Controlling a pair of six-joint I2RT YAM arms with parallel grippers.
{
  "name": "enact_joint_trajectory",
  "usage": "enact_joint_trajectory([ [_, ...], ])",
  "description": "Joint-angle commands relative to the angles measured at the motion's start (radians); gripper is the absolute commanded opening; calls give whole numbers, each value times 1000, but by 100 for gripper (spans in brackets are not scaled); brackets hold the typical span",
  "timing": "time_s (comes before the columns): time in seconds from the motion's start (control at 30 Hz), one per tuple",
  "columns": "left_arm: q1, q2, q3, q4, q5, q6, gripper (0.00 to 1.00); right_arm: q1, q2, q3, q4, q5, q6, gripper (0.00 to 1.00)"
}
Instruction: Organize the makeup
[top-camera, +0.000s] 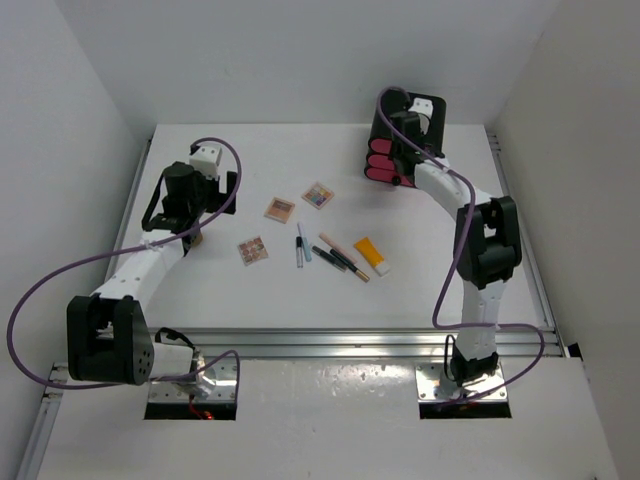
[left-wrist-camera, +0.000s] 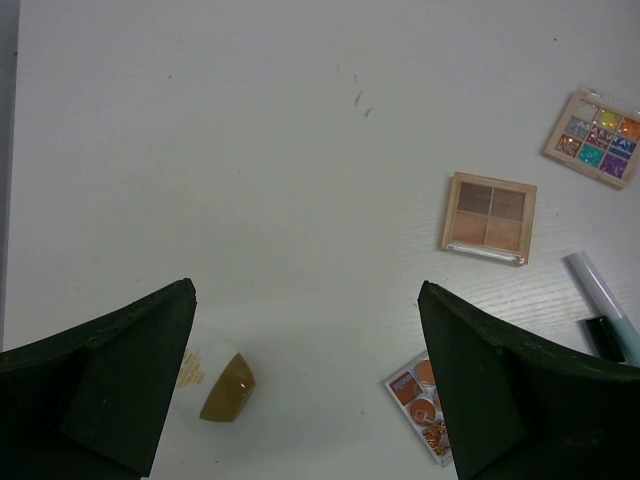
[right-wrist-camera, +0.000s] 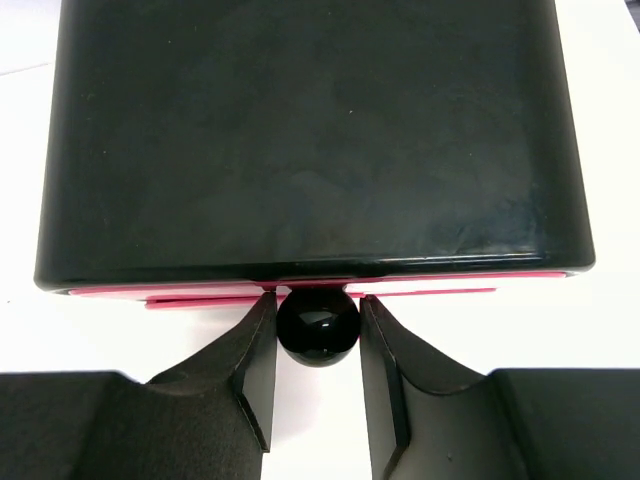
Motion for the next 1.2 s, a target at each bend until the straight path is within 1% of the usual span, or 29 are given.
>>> enact_joint_trajectory([
  [0.0, -7, -31, -3, 13, 19, -20, 100, 16, -21, -25, 57, 43, -21, 0],
  [0.13, -7, -31, -3, 13, 19, -20, 100, 65, -78, -114, 75, 42, -39, 0],
  [0.17, -7, -22, -3, 13, 19, -20, 100, 74, -122, -178, 81, 43, -39, 0],
  [0.23, -7, -22, -13, 13, 19, -20, 100, 109, -176, -229, 93, 52, -16, 0],
  [0.27, -7, -22, -13, 13, 9, -20, 100, 117, -213, -310, 106, 52, -14, 0],
  [0.33, -7, -22, -22, 13, 9, -20, 100, 149, -266, -364, 121, 55, 1, 0],
  [0.37, -7, -22, -22, 13, 9, -29, 100, 160, -282, -434, 124, 66, 4, 0],
  [0.43, -7, -22, -33, 13, 9, -29, 100, 180, -334, -473, 124, 81, 21, 0],
  [0.47, -7, -22, -33, 13, 9, -29, 100, 182, -345, -514, 124, 78, 25, 2],
  [0.5, -7, -13, -42, 4, 9, -29, 100, 179, -366, -522, 124, 71, 25, 20],
  [0.53, -7, -13, -42, 4, 9, -29, 100, 179, -369, -527, 126, 36, 18, 33],
  [0.57, -7, -13, -42, 4, 0, -29, 100, 177, -374, -527, 124, 19, -17, 43],
  [0.6, -7, -13, -42, 4, -17, -29, 100, 179, -385, -525, 118, 5, -28, 62],
  [0.63, -7, -13, -42, -5, -26, -29, 100, 180, -388, -509, 109, -73, -39, 70],
  [0.67, -7, -13, -42, -14, -39, -42, 100, 179, -397, -502, 84, -108, -85, 76],
  [0.7, -7, -13, -42, -15, -49, -56, 100, 179, -406, -496, 48, -176, -96, 87],
  [0.73, -7, -13, -42, -28, -63, -56, 100, 179, -418, -486, 23, -205, -108, 88],
  [0.77, -7, -13, -42, -42, -63, -70, 100, 183, -432, -487, -20, -304, -140, 88],
  [0.83, -7, -13, -42, -42, -63, -79, 100, 179, -455, -502, -119, -389, -187, 88],
  [0.87, -7, -4, -42, -53, -63, -79, 100, 180, -463, -508, -140, -453, -203, 86],
  [0.9, -7, -4, -42, -53, -63, -79, 100, 179, -466, -515, -178, -480, -233, 85],
  [0.93, -7, -4, -42, -53, -63, -79, 100, 182, -475, -544, -210, -494, -273, 80],
  [0.97, -7, -4, -42, -53, -63, -79, 100, 180, -472, -550, -222, -544, -286, 78],
  [1.0, -7, -4, -42, -53, -72, -79, 100, 182, -465, -559, -235, -554, -292, 73],
  [1.03, -7, 6, -42, -53, -86, -79, 100, 182, -446, -561, -271, -560, -310, 59],
  [1.07, -7, 6, -42, -53, -97, -79, 100, 179, -435, -553, -276, -563, -324, 52],
  [1.1, -7, 6, -42, -64, -111, -79, 100, 180, -407, -544, -302, -570, -333, 48],
  [1.13, -7, 6, -42, -64, -143, -90, 100, 179, -377, -535, -311, -589, -355, 48],
  [1.17, -7, 6, -33, -73, -157, -101, 100, 179, -345, -491, -325, -622, -364, 51],
])
